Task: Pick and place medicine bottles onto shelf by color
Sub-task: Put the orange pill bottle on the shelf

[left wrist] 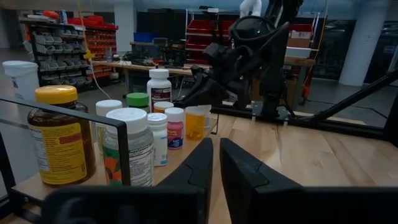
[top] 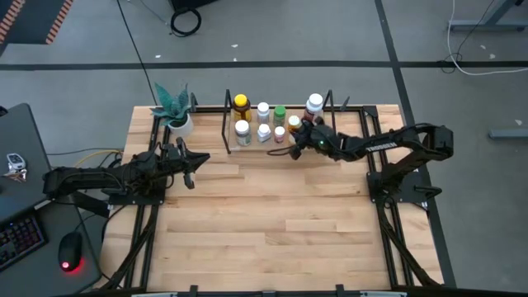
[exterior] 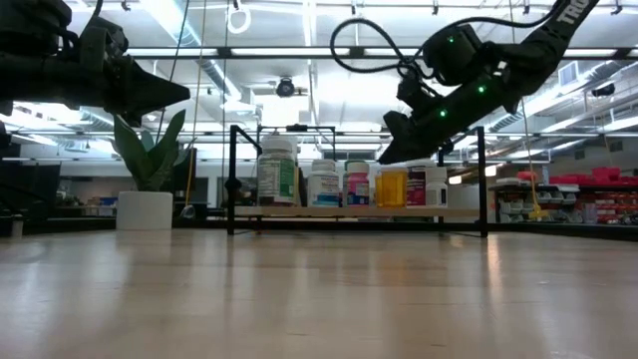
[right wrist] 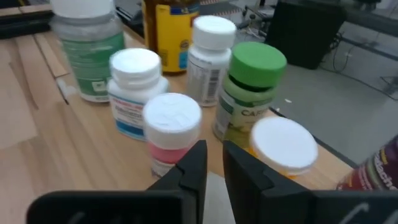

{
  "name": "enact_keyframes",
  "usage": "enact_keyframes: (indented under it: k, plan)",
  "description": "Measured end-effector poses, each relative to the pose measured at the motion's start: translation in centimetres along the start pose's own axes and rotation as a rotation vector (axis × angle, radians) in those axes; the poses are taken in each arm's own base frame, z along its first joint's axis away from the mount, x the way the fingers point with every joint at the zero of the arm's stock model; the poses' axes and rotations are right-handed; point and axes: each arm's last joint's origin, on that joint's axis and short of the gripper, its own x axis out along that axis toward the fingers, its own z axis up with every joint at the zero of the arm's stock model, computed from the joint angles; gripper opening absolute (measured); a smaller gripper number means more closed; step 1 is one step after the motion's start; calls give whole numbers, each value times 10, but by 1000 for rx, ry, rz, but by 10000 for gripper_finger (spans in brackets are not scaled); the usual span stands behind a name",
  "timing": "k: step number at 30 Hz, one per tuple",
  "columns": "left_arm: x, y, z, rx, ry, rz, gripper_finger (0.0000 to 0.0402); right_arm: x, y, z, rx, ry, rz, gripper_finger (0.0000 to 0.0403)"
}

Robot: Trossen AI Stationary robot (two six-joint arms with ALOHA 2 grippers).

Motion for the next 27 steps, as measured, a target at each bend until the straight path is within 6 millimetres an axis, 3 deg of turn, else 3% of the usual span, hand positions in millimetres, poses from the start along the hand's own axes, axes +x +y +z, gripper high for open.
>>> enact_keyframes:
  k: [27]
  plan:
    - [0,0,0,0,0,0,29,1,-2,-6,13,70,40,52]
